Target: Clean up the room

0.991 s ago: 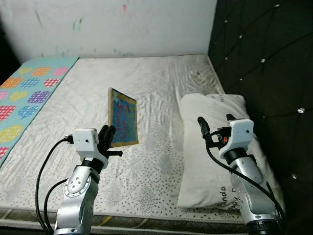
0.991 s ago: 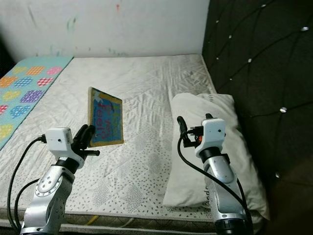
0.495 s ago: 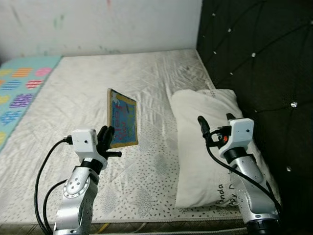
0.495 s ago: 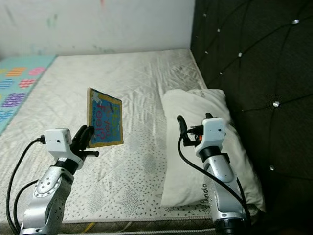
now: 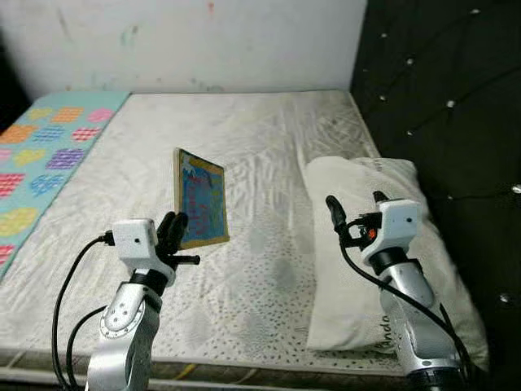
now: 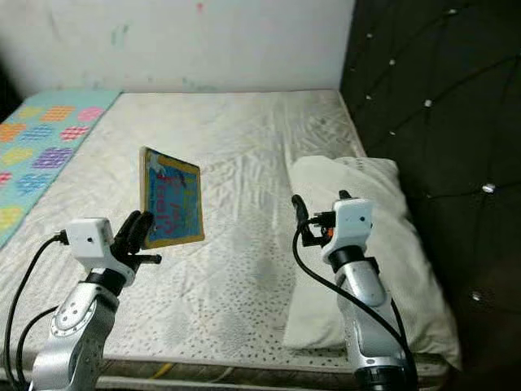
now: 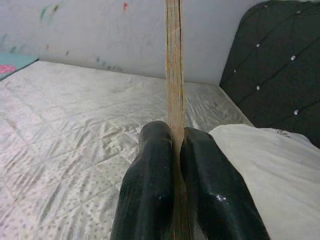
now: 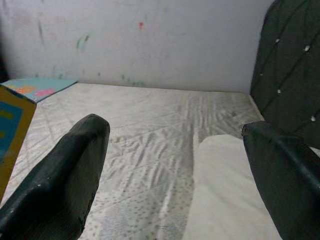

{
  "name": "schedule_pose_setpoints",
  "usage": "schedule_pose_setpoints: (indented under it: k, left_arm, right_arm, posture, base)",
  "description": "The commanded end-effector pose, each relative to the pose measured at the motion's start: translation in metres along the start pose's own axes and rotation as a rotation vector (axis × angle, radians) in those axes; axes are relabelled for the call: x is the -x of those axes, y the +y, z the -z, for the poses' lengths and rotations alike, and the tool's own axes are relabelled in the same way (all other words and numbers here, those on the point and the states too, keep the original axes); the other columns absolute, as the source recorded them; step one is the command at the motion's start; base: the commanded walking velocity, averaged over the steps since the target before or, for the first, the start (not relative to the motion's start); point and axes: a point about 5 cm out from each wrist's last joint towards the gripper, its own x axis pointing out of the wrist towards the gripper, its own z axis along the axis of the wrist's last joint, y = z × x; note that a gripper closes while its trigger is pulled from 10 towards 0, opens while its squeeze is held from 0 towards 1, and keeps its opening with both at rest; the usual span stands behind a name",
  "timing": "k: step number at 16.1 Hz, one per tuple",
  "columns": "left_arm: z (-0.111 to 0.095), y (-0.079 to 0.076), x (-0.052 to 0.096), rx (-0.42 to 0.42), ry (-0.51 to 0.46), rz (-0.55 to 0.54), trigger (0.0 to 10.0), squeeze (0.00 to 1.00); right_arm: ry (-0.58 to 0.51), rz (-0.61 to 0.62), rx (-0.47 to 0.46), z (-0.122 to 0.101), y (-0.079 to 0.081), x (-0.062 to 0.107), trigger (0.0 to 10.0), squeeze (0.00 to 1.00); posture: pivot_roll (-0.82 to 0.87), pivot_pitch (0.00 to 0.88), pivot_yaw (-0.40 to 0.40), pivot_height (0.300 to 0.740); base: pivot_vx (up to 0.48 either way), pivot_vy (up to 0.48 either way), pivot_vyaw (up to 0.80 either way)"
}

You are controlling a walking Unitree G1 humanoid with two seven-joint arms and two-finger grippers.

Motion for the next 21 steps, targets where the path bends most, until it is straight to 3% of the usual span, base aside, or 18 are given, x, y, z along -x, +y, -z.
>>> schedule_pose_setpoints:
  k: [1,3,14,16,19,21]
  left_arm:
    - [-0.011,-0.002,-0.001,0.022,-0.037,0.016,10.0,0.0]
    - [-0.009,-0.002,0.002,0.027,-0.026,0.009,10.0,0.0]
    - [-0.008,0.0,0.006,0.035,-0.008,0.011,10.0,0.0]
    - [-0.007,0.005,0.01,0.021,0.011,-0.006,10.0,0.0]
    - [-0.005,0.023,0.025,-0.039,0.039,-0.076,10.0,0.0]
    - [-0.009,0.034,0.032,-0.111,0.025,-0.16,10.0,0.0]
  right_arm:
    - [-0.004,0.017,0.001,-0.005,-0.001,0.0,10.0,0.0]
    - [0.047,0.042,-0.075,0.001,-0.003,0.004,10.0,0.0]
    - [0.066,0.01,-0.078,0.001,0.004,0.013,10.0,0.0]
    - [0.086,0.016,-0.058,0.004,0.003,0.017,10.0,0.0]
    - [0.116,0.082,0.006,0.008,-0.013,0.032,10.0,0.0]
    - [0.119,0.134,0.018,0.008,-0.021,0.036,10.0,0.0]
  posture:
    - [-0.19,0.003,0.051,0.74]
    - [-0.2,0.02,0.048,0.74]
    - [-0.2,0.037,0.044,0.74]
    - [-0.2,0.037,0.044,0.74]
    - [-0.2,0.041,0.045,0.74]
    - [-0.2,0.041,0.043,0.74]
  base:
    - [0.0,0.0,0.0]
    - [0.0,0.0,0.0]
    - [0.0,0.0,0.0]
    - [0.0,0.0,0.0]
    - [0.0,0.0,0.0]
    - [0.0,0.0,0.0]
